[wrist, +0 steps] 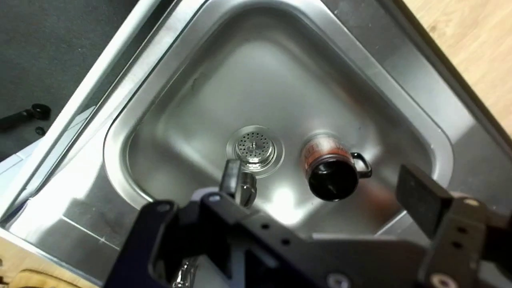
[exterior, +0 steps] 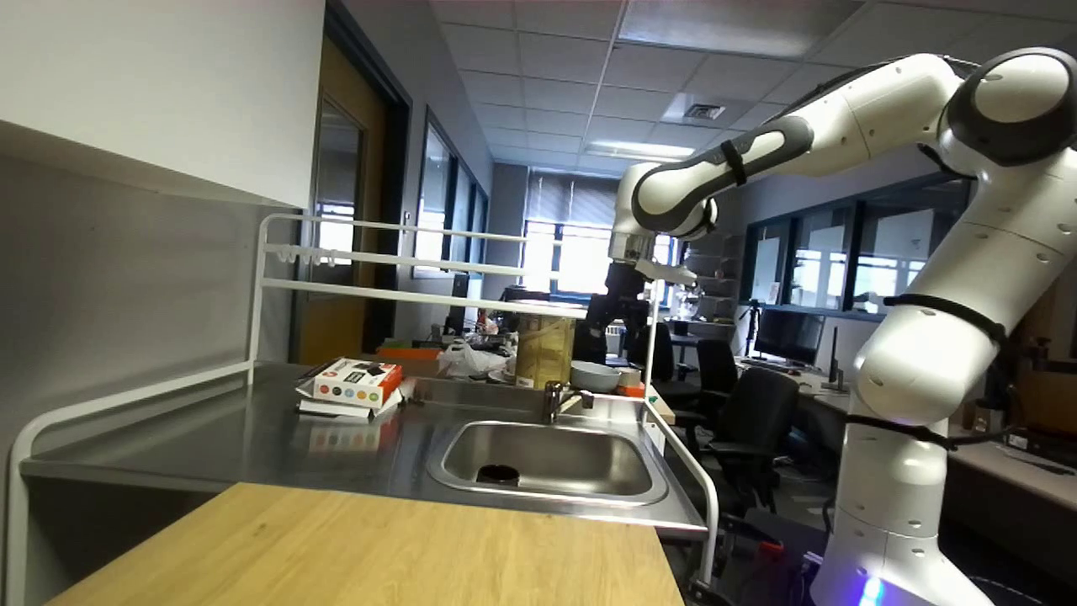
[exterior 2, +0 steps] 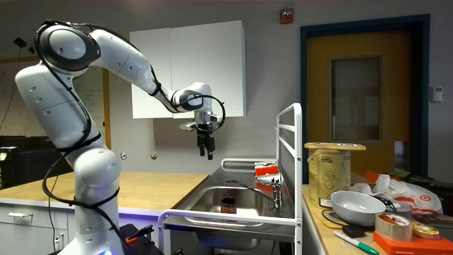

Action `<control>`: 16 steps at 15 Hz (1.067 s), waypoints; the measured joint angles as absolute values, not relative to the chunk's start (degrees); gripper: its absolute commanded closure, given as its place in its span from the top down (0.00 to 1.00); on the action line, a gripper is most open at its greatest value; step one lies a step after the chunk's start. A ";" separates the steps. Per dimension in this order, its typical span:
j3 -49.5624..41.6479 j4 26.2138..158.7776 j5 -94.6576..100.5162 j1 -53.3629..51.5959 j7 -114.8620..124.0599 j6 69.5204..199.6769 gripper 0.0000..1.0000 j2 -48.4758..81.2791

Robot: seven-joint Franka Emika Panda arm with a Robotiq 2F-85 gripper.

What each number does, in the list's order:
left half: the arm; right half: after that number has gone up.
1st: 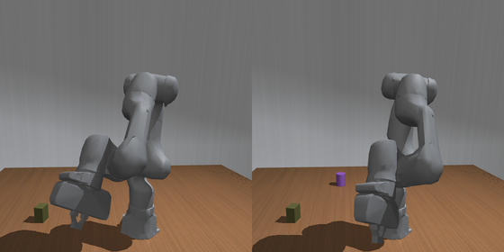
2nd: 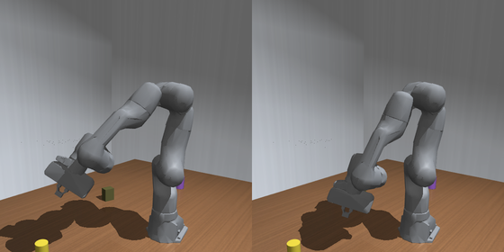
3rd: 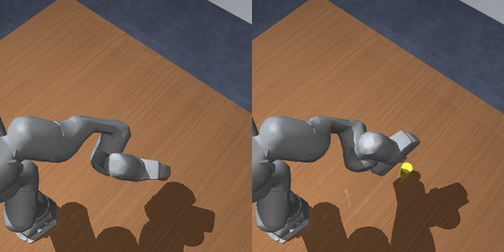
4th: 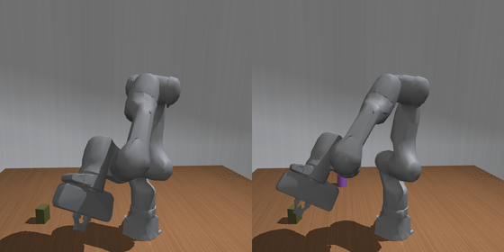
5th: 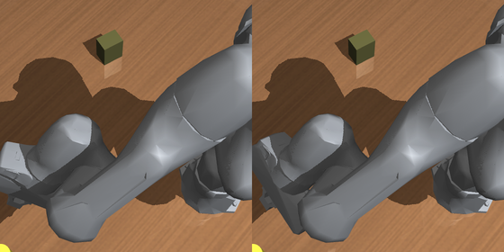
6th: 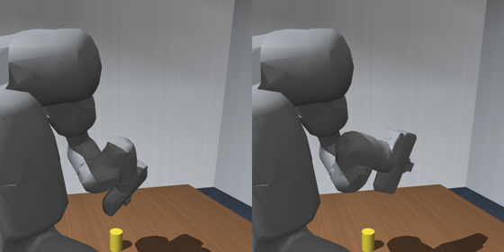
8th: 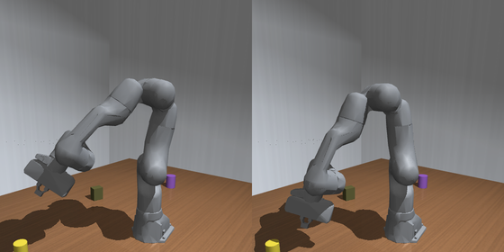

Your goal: Move the faucet to the left

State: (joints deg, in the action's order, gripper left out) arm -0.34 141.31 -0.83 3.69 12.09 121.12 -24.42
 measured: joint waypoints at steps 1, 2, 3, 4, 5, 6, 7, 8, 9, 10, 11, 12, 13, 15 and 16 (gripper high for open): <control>-0.34 140.51 -0.82 4.37 14.14 122.38 1.00 -22.42; -0.35 139.61 -0.82 5.06 16.10 123.41 1.00 -20.33; -0.36 138.60 -0.82 5.71 17.99 124.18 1.00 -18.21; -0.38 137.50 -0.82 6.34 19.79 124.86 1.00 -16.06; -0.46 136.33 -0.82 6.87 21.50 125.43 1.00 -13.88; -0.61 135.11 -0.82 7.26 23.06 125.80 1.00 -11.77; -0.84 133.83 -0.87 7.47 24.36 125.99 1.00 -9.75; -1.11 132.58 -0.99 7.59 25.39 126.04 1.00 -7.86; -1.45 131.26 -1.23 7.61 26.20 126.06 1.00 -5.95; -1.77 130.04 -1.55 7.62 26.74 126.06 1.00 -4.21; -2.13 128.78 -2.06 7.61 26.95 126.06 1.00 -2.44; -2.50 127.64 -2.65 7.61 26.99 126.06 1.00 -0.84; -2.91 126.55 -3.30 7.61 26.99 126.05 1.00 0.73; -3.79 124.64 -4.86 7.62 26.99 125.96 1.00 3.71; -4.23 123.86 -5.50 7.62 26.99 125.90 1.00 5.10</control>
